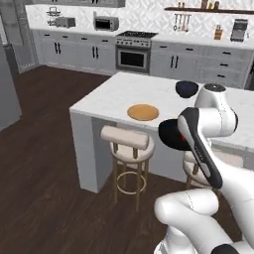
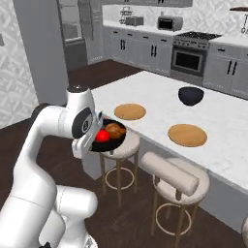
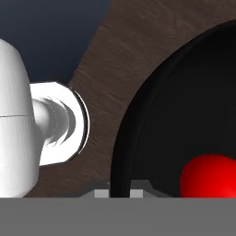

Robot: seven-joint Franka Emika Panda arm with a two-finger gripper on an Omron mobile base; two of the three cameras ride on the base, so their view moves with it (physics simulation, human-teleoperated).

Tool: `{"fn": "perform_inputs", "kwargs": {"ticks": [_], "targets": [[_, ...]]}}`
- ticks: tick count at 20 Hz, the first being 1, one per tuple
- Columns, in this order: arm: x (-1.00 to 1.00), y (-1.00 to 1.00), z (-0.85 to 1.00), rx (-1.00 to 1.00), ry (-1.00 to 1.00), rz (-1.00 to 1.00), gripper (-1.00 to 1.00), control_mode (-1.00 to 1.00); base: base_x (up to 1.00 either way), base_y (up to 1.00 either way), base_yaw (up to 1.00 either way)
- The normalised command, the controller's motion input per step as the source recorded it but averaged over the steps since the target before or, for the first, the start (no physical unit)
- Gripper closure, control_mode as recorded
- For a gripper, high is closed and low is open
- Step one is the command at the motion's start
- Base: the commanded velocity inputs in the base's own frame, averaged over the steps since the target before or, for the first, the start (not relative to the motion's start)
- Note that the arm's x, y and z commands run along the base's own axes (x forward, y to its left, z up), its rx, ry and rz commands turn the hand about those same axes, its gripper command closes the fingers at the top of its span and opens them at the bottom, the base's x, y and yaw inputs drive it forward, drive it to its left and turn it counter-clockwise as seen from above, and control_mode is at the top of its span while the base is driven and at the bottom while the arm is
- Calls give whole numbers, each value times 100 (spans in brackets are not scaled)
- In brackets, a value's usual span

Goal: Pick the chicken drumstick and tomato from their plates and place them in the bowl. Then put the bowl in the fridge.

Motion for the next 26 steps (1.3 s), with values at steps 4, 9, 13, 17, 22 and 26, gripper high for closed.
{"fn": "perform_inputs", "kwargs": {"ticks": [4, 9, 13, 17, 22, 26], "targets": [[0, 0, 0, 0, 0, 0, 100, 100, -13, 0, 100], [0, 0, 0, 0, 0, 0, 100, 100, 36, 14, 80], [0, 0, 0, 0, 0, 0, 100, 100, 100, 43, 7], [0, 0, 0, 0, 0, 0, 100, 100, 100, 68, 0], [0, 0, 0, 0, 0, 0, 100, 100, 100, 78, 0], [0, 0, 0, 0, 0, 0, 100, 100, 100, 43, -6]]}}
